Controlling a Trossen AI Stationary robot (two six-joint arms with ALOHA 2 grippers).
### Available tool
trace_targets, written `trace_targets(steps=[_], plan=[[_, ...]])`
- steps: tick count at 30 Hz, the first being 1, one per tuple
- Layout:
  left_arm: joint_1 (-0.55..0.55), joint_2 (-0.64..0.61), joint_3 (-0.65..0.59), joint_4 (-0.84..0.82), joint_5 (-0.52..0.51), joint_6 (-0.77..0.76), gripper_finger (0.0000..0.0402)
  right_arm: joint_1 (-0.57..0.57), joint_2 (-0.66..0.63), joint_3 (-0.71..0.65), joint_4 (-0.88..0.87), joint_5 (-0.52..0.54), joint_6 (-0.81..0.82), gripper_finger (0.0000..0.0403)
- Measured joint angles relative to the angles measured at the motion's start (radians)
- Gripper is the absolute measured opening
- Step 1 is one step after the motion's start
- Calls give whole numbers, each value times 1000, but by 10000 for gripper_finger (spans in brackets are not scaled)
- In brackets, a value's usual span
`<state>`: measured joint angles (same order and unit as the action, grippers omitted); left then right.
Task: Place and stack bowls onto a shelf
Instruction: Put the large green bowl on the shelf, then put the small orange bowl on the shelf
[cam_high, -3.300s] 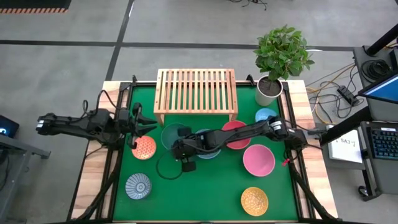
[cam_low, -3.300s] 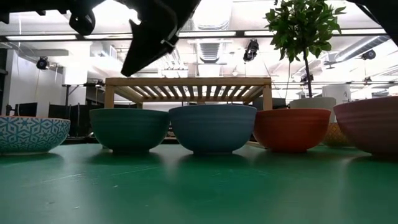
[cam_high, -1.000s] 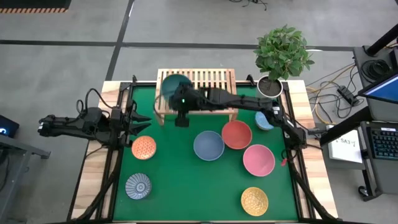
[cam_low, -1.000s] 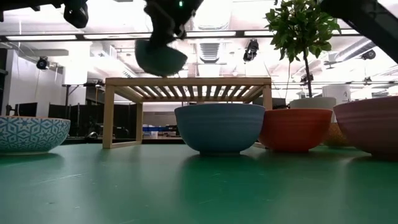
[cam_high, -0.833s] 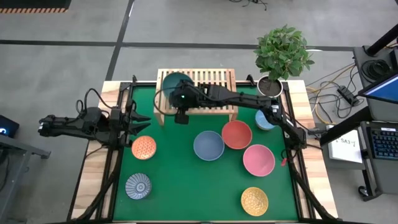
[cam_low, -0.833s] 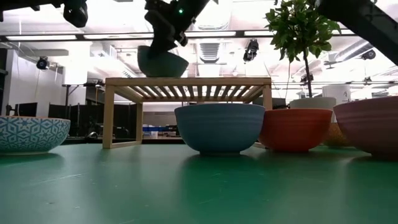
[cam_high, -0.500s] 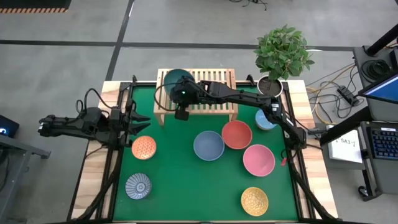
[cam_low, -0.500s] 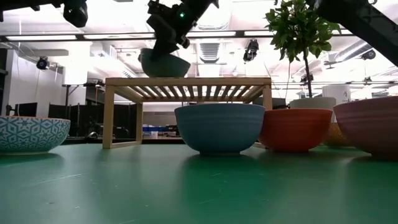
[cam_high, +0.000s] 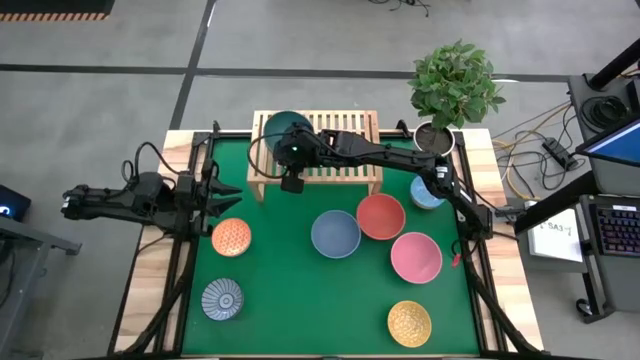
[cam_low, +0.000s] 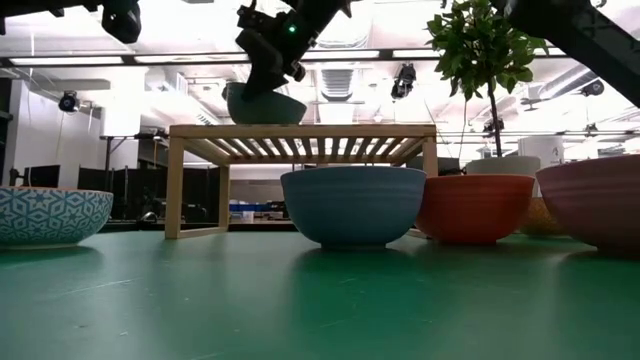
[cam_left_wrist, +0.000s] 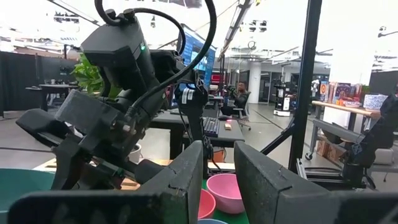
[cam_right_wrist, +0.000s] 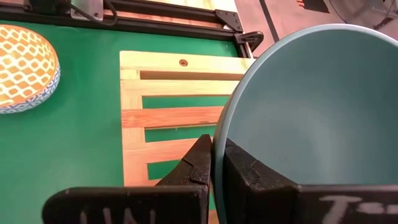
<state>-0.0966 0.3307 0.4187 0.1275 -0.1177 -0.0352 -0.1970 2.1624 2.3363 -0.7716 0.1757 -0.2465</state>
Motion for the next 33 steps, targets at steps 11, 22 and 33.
trace_targets(steps=[11,22,33], plan=[[0,0,0,0,0,-3,76,0,0,-53,44,9,-15,57],[0,0,0,0,0,-3,76,0,0,-50,60,10,-18,166],[0,0,0,0,-2,-3,76,2,-30,7,19,33,-70,192]])
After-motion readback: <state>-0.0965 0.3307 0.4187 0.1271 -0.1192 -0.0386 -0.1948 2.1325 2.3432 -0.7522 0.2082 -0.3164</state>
